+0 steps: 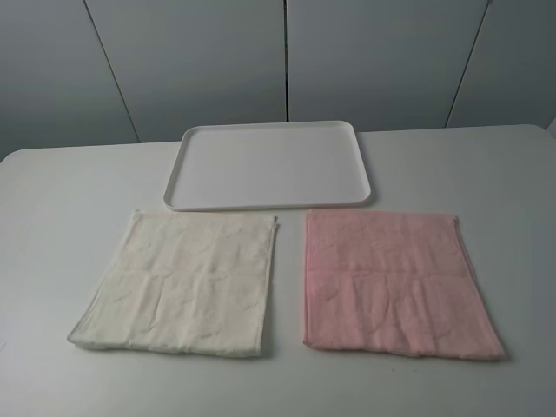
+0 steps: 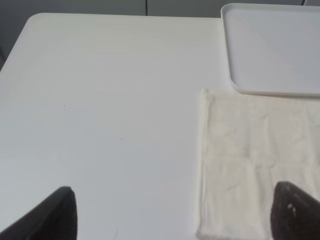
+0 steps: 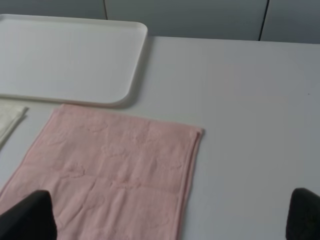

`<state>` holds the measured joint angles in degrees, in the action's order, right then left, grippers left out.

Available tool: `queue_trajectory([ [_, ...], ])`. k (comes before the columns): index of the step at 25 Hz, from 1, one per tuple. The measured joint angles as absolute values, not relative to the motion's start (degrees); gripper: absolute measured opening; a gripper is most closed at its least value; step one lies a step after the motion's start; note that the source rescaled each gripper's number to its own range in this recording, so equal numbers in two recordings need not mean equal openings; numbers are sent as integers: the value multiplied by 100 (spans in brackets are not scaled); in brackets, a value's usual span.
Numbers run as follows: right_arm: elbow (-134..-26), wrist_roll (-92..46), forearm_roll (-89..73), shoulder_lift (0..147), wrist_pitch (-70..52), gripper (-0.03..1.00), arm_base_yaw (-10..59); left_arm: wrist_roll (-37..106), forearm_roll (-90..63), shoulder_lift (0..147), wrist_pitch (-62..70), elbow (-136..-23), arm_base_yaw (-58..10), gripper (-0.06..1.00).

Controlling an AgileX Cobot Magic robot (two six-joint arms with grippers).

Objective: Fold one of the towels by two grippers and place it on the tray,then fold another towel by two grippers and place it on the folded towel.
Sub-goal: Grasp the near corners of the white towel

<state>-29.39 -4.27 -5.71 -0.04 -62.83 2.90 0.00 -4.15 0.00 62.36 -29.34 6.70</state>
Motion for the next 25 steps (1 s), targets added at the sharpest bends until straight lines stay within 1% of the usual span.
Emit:
queue_trajectory([
  [9,-2939,-427,-700,-4,-6283,100,290,53,-415,0,6227,-2934,670,99],
  [15,-2950,-133,-700,-4,-6283,100,290,373,-475,23,6223,-2934,670,99],
  [18,-3078,-206,-700,269,-6283,100,290,599,-569,277,6199,-2934,659,99],
  [22,-3392,-334,-700,836,-6116,100,290,1314,-946,846,6209,-2989,659,99],
  [25,-3756,-596,-700,1434,-5941,100,290,1893,-1140,1360,6157,-3252,659,99],
])
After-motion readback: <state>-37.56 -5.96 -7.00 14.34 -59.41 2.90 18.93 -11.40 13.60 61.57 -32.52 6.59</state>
